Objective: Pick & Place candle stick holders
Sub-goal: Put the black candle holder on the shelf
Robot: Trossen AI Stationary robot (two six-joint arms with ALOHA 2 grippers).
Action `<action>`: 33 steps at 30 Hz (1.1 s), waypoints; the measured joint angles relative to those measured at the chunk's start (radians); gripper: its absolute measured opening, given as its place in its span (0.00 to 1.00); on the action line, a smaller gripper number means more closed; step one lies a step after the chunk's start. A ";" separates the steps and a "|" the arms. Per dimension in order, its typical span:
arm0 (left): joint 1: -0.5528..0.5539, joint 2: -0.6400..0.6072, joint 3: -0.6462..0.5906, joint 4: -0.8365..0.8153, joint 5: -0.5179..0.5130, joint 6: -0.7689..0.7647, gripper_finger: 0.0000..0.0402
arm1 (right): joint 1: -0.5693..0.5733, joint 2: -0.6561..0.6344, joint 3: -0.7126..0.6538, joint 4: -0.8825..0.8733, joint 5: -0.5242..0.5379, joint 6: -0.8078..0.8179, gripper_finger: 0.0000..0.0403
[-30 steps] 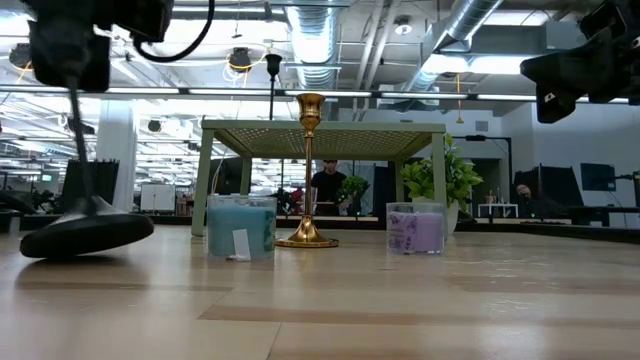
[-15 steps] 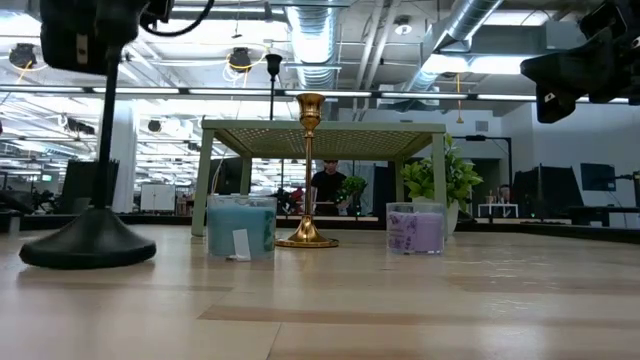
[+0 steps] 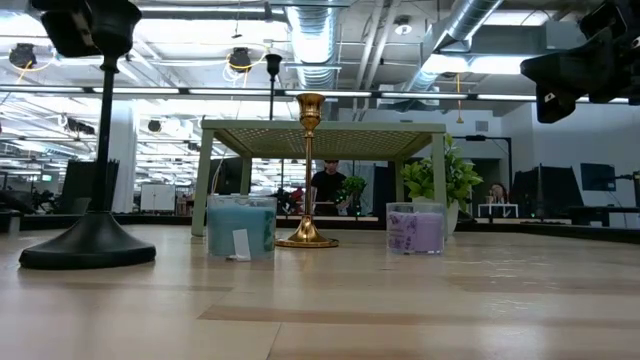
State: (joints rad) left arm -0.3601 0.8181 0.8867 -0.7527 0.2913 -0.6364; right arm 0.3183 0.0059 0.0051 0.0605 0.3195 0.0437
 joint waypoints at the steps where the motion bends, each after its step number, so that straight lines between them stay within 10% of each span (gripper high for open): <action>1: -0.019 0.000 0.000 -0.018 -0.024 0.002 0.18 | 0.000 0.000 0.000 0.000 0.000 0.000 0.00; 9: -0.255 -0.018 0.000 -0.137 -0.289 0.029 0.02 | 0.000 0.000 0.000 0.000 0.000 0.000 0.00; 17: -0.572 -0.141 -0.151 -0.101 -0.761 0.102 0.01 | 0.000 0.000 0.000 0.000 0.001 0.002 0.00; 33: -0.620 -0.310 -0.745 0.793 -1.018 0.416 0.02 | 0.000 0.000 0.000 0.000 0.003 0.010 0.00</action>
State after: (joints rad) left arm -0.9806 0.5076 0.1415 0.0400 -0.7266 -0.2200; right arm 0.3183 0.0059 0.0051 0.0608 0.3228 0.0535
